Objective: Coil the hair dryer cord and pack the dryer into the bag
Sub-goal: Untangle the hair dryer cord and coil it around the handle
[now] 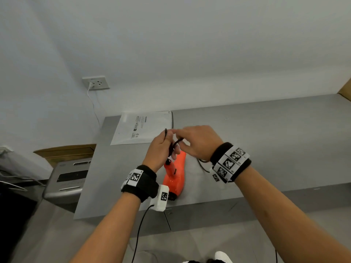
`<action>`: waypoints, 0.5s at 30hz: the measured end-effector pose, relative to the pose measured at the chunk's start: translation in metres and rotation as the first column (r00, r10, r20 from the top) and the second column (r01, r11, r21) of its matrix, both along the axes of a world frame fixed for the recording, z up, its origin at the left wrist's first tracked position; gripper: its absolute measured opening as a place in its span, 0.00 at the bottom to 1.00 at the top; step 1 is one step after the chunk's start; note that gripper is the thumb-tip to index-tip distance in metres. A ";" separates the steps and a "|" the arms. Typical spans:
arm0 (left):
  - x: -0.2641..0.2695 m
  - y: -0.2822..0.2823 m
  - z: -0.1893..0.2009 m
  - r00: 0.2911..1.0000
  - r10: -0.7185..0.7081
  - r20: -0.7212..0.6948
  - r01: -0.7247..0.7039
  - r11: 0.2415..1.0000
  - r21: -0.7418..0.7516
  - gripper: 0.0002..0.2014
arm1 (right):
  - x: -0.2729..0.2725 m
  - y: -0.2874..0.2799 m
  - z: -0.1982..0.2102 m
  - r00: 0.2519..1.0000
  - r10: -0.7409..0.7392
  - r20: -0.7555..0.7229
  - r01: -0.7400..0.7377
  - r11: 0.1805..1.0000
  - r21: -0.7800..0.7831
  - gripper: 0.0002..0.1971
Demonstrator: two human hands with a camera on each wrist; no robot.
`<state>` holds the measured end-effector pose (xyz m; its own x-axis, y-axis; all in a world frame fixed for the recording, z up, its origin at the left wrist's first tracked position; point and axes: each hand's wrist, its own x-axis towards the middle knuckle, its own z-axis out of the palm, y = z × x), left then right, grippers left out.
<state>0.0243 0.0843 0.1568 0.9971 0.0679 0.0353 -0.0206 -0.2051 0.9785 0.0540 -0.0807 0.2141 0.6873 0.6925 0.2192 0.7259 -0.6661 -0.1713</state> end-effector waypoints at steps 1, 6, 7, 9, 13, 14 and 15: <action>-0.002 -0.002 0.002 1.000 -0.021 -0.012 0.021 1.000 -0.023 0.20 | 0.007 -0.003 0.005 0.999 -0.038 0.015 0.038 0.998 0.044 0.09; -0.005 -0.013 0.003 0.997 -0.023 -0.070 0.014 0.992 -0.128 0.28 | 0.035 -0.005 0.006 0.990 -0.120 -0.076 0.126 0.989 0.072 0.13; -0.005 -0.014 0.003 0.997 -0.026 -0.069 0.016 0.990 -0.140 0.27 | 0.038 -0.004 0.002 0.986 -0.123 -0.115 0.131 0.989 0.064 0.14; -0.006 -0.014 0.002 0.997 -0.054 -0.060 0.042 0.982 -0.186 0.26 | 0.039 -0.002 -0.006 0.973 -0.111 -0.203 0.125 0.991 0.055 0.15; -0.007 -0.010 0.001 0.988 -0.124 -0.086 0.095 0.953 -0.288 0.26 | 0.034 0.003 -0.030 0.927 -0.067 -0.369 0.106 0.991 0.086 0.10; -0.007 -0.008 0.001 0.986 -0.145 -0.086 0.113 0.947 -0.300 0.25 | 0.032 0.004 -0.036 0.913 -0.059 -0.403 0.115 0.987 0.116 0.11; -0.008 -0.007 0.001 0.983 -0.164 -0.084 0.131 0.942 -0.309 0.25 | 0.030 0.005 -0.040 0.897 -0.050 -0.439 0.127 0.981 0.149 0.12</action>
<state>0.0166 0.0774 0.1578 0.9935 -0.0889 -0.0710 0.0795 0.0964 0.9922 0.0837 -0.0761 0.1736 0.7975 0.6033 -0.0040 0.4939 -0.6567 -0.5699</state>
